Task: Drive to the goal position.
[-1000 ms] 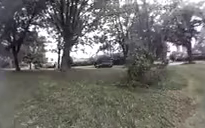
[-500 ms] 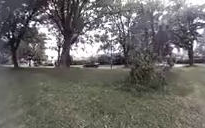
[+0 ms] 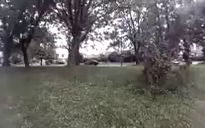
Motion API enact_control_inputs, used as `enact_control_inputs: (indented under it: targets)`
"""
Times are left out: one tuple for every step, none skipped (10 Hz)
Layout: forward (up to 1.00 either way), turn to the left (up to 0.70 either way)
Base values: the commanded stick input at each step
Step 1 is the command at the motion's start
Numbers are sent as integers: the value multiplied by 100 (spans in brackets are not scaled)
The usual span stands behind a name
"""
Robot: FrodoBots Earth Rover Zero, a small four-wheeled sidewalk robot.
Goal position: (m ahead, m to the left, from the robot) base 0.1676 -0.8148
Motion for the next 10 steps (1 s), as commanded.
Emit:
enact_control_inputs:
  targets:
    - [50, 0]
    - [50, 0]
    - [50, 0]
    - [50, 0]
    - [50, 0]
    - [50, 0]
    - [50, 0]
    - [50, 0]
    - [50, 0]
    - [50, 0]
